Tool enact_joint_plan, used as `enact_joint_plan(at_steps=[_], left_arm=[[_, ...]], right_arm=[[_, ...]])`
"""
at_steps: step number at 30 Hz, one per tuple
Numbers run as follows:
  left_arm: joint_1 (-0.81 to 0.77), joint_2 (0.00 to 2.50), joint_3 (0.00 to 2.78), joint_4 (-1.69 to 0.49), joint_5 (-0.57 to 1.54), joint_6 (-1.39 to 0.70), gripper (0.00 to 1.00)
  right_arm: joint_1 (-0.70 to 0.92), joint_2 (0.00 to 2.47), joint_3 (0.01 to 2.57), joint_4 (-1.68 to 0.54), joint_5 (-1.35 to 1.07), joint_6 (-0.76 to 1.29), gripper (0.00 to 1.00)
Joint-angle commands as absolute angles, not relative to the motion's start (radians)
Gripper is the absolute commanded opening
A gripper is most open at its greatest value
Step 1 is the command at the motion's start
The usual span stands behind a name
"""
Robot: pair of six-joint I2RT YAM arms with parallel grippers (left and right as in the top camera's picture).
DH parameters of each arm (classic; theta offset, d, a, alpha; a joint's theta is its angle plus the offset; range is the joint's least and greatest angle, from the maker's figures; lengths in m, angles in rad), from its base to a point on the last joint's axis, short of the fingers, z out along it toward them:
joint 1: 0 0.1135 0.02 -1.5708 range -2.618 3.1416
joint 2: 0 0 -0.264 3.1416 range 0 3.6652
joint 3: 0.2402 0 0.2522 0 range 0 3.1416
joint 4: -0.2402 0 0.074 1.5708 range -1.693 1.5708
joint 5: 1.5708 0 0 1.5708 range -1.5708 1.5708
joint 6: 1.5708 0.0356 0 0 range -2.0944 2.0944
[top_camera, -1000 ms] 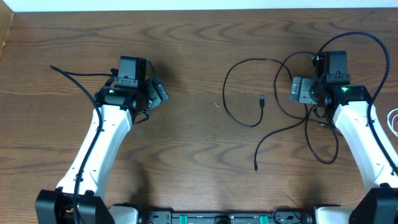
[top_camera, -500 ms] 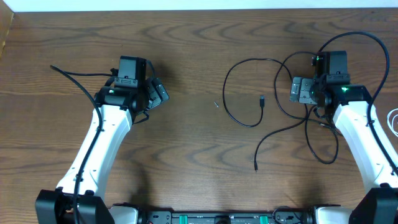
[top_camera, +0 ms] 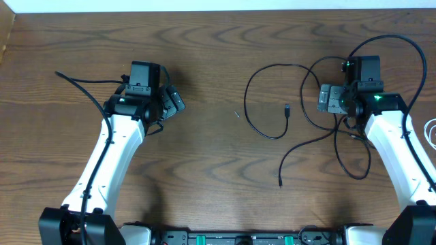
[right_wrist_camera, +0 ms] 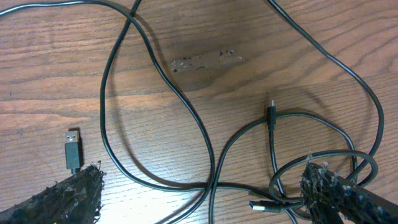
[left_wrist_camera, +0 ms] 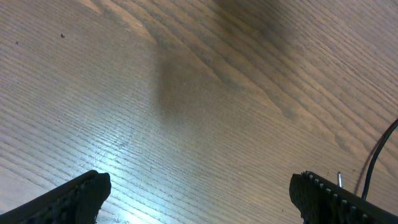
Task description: Untangle cables
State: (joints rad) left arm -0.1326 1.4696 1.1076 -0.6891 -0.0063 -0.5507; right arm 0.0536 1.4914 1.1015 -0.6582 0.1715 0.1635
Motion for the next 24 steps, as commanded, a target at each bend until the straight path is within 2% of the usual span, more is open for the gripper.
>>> enact_joint_plan(at_steps=[1, 15, 21, 24], left_arm=[[-0.127, 1.478, 1.120, -0.692, -0.019, -0.552, 0.98], [-0.127, 1.478, 1.120, -0.692, -0.019, -0.551, 0.98], [-0.127, 1.478, 1.120, -0.692, -0.019, -0.551, 0.98], [-0.128, 1.478, 1.120, -0.692, -0.019, -0.552, 0.98]], right_arm=[[0.052, 1.493, 1.102, -0.659, 0.169, 0.159, 0.99], [0.052, 1.480, 1.101, -0.665, 0.169, 0.160, 0.99], [0.053, 1.324, 1.100, -0.654, 0.197, 0.142, 0.99], [0.053, 1.199, 1.095, -0.582, 0.173, 0.034, 0.99]])
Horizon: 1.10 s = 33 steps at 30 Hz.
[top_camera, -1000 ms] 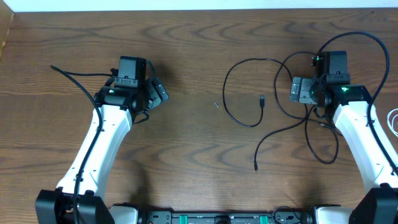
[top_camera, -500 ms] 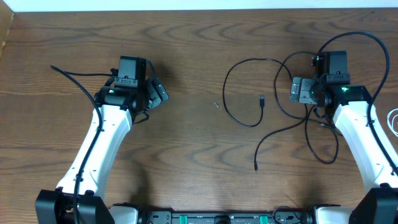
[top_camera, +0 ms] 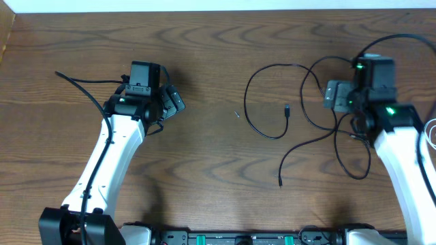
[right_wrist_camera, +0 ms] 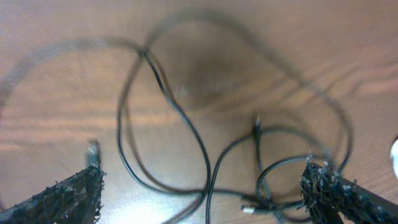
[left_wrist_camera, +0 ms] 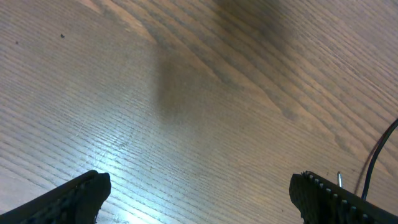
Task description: Untangle cables
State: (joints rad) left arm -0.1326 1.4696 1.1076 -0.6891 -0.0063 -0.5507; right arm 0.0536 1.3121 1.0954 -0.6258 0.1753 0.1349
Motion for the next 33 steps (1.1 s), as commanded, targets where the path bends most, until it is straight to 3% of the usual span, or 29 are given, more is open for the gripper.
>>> enact_joint_plan(at_steps=[1, 5, 14, 23, 33], left_arm=[[-0.127, 1.478, 1.120, -0.692, -0.019, -0.552, 0.98], [-0.127, 1.478, 1.120, -0.692, -0.019, -0.552, 0.98], [-0.128, 1.478, 1.120, -0.692, -0.019, -0.552, 0.98], [-0.127, 1.478, 1.120, -0.692, -0.019, -0.551, 0.98], [-0.127, 1.478, 1.120, -0.692, -0.019, -0.552, 0.98]], right_arm=[[0.053, 1.146, 1.086, -0.530, 0.150, -0.031, 0.99], [0.053, 0.943, 0.989, -0.328, 0.082, -0.185, 0.99], [0.053, 0.429, 0.524, 0.011, -0.011, -0.253, 0.99], [0.053, 0.013, 0.157, 0.097, -0.015, -0.239, 0.99], [0.042, 0.005, 0.006, 0.077, -0.007, -0.083, 0.99]])
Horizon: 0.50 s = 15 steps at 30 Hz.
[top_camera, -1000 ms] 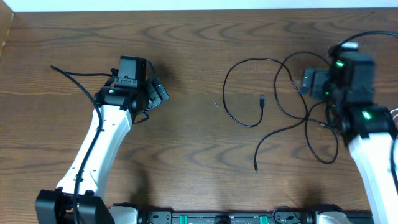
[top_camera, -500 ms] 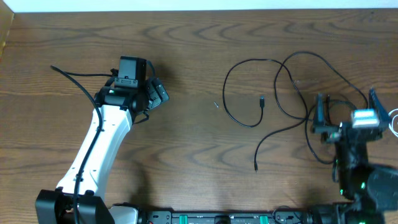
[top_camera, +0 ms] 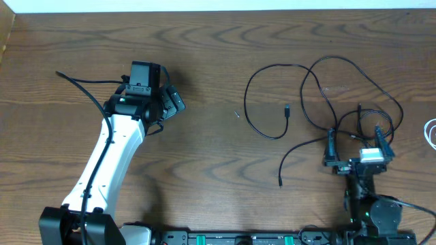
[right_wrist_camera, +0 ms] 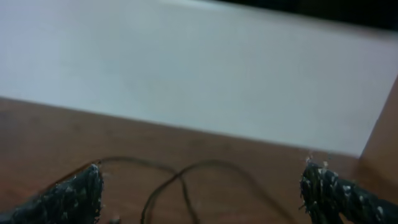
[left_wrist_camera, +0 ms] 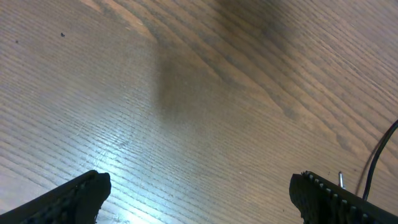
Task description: Untangle cables
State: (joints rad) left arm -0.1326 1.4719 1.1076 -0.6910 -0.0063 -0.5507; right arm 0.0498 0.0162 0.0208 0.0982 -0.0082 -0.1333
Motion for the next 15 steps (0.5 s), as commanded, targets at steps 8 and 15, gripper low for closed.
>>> enact_joint_plan(at_steps=[8, 15], left_arm=[[-0.127, 1.478, 1.120, -0.692, -0.019, -0.552, 0.98], [-0.127, 1.478, 1.120, -0.692, -0.019, -0.552, 0.98]], right_arm=[[0.040, 0.008, 0.006, -0.075, -0.007, -0.083, 0.99], [0.040, 0.009, 0.006, -0.075, -0.007, -0.083, 0.99]])
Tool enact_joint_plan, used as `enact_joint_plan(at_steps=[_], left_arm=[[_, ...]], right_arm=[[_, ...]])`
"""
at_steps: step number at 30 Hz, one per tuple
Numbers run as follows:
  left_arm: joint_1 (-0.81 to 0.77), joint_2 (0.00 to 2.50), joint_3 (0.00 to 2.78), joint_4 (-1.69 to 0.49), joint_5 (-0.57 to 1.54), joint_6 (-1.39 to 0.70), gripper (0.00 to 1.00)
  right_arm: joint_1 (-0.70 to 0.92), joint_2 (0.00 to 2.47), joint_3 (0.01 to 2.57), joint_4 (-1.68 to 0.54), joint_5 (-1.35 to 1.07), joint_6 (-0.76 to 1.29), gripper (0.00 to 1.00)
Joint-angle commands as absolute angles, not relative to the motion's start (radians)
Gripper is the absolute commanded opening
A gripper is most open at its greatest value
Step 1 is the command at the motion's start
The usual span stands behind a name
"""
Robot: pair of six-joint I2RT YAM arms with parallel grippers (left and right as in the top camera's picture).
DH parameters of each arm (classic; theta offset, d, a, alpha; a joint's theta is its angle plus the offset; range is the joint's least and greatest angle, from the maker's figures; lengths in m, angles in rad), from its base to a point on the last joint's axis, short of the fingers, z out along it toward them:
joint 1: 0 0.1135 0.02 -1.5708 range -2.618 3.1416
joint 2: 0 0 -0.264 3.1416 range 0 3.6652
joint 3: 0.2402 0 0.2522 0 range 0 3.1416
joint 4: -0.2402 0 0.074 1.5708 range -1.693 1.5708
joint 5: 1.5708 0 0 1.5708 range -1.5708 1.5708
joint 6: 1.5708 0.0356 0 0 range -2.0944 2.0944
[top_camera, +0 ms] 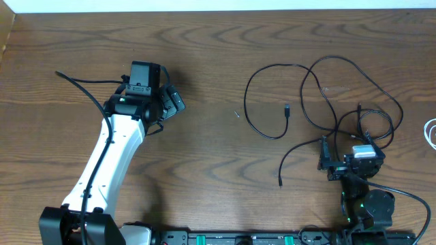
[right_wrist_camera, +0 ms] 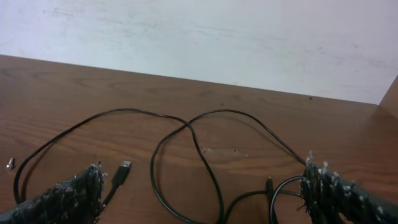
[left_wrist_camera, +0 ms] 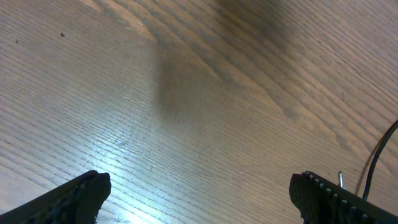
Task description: Untangle cables
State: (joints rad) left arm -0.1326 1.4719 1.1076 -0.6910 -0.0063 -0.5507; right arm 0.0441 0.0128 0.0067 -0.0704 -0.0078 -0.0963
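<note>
Black cables lie in crossing loops on the right half of the wooden table. One USB plug rests inside the left loop, and another cable end points toward the front. My right gripper is open, low at the near side of the tangle. In the right wrist view the cables and the plug lie ahead of the right gripper. My left gripper hangs open over bare wood, far left of the cables. In its wrist view the left gripper holds nothing, and a cable shows at the right edge.
A white cable curls at the table's right edge. A tiny screw lies on the wood left of the loops. A white wall stands behind the table's far edge.
The right wrist view has tipped down from the wall to the cables on the table. My right gripper has shifted slightly left and nearer. The left arm has not moved.
My right gripper stood open right above the tangle at the far right. Then it was higher, its view blurred. Then it was drawn back to the front edge, facing the wall. Now it looks across the cables from the near side. The left gripper stayed put.
</note>
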Motion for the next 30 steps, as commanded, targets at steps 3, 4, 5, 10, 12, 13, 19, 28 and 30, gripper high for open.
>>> enact_joint_plan(at_steps=[3, 4, 5, 10, 12, 13, 19, 28, 30], left_arm=[[-0.127, 1.478, 1.120, -0.692, -0.019, -0.552, 0.98], [-0.128, 1.478, 1.120, -0.692, -0.019, -0.552, 0.98], [-0.128, 1.478, 1.120, -0.692, -0.019, -0.552, 0.98], [-0.127, 1.478, 1.120, -0.692, -0.019, -0.551, 0.98], [-0.127, 1.478, 1.120, -0.692, -0.019, -0.552, 0.98], [-0.127, 1.478, 1.120, -0.692, -0.019, -0.552, 0.98], [-0.126, 1.468, 1.117, -0.693, -0.020, -0.551, 0.98], [-0.126, 1.321, 1.106, -0.691, -0.020, -0.544, 0.98], [-0.125, 1.262, 1.073, -0.690, -0.020, -0.544, 0.98]], right_arm=[[0.040, 0.009, 0.006, -0.075, -0.007, -0.083, 0.99], [0.040, 0.009, 0.006, -0.075, -0.007, -0.083, 0.99], [0.040, 0.009, 0.006, -0.075, -0.007, -0.083, 0.99], [0.040, 0.009, 0.006, -0.075, -0.007, -0.083, 0.99], [0.040, 0.009, 0.006, -0.075, -0.007, -0.083, 0.99], [0.040, 0.009, 0.006, -0.075, -0.007, -0.083, 0.99], [0.040, 0.009, 0.006, -0.075, -0.007, -0.083, 0.99], [0.040, 0.009, 0.006, -0.075, -0.007, -0.083, 0.99], [0.040, 0.009, 0.006, -0.075, -0.007, -0.083, 0.99]])
